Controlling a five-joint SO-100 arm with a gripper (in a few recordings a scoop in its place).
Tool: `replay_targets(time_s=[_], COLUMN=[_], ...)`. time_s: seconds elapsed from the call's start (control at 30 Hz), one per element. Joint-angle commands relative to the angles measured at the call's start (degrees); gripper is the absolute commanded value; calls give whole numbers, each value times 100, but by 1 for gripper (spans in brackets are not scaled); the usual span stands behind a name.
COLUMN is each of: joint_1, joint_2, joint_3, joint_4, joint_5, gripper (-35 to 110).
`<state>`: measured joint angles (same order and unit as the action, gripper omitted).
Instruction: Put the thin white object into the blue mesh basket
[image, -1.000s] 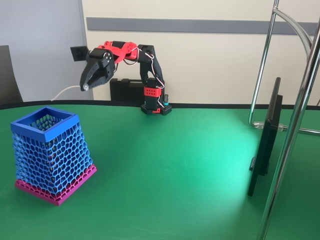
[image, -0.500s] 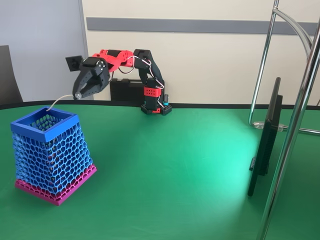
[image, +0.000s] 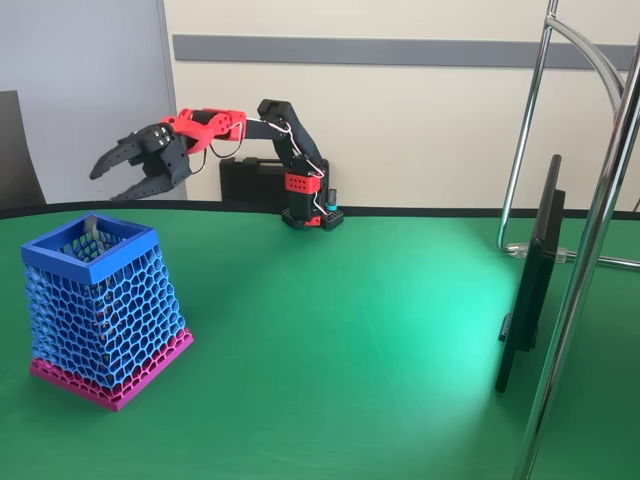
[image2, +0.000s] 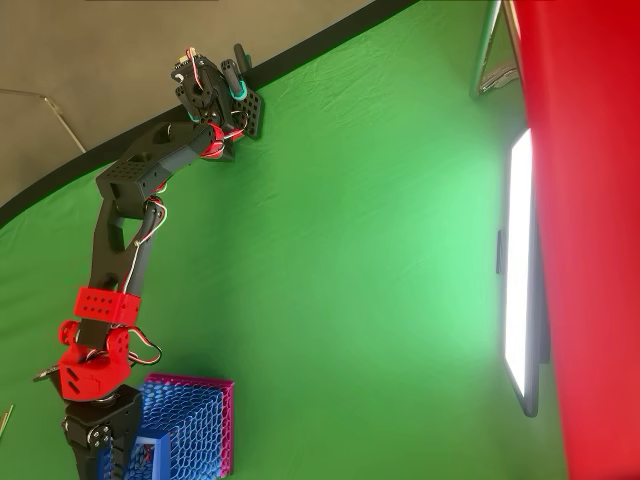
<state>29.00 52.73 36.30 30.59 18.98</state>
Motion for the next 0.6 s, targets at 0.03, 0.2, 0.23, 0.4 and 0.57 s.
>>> replay_targets(time_s=[0.03, 0.2, 0.23, 0.4, 0.57], joint_1=[123, 185, 193, 193, 97], joint_2=[255, 396, 457, 809, 1354], joint_3=[62, 97, 97, 97, 439], joint_4=[-79, 299, 387, 967, 1362], joint_5=[404, 817, 888, 1020, 967], gripper=[33, 38, 39, 37, 33])
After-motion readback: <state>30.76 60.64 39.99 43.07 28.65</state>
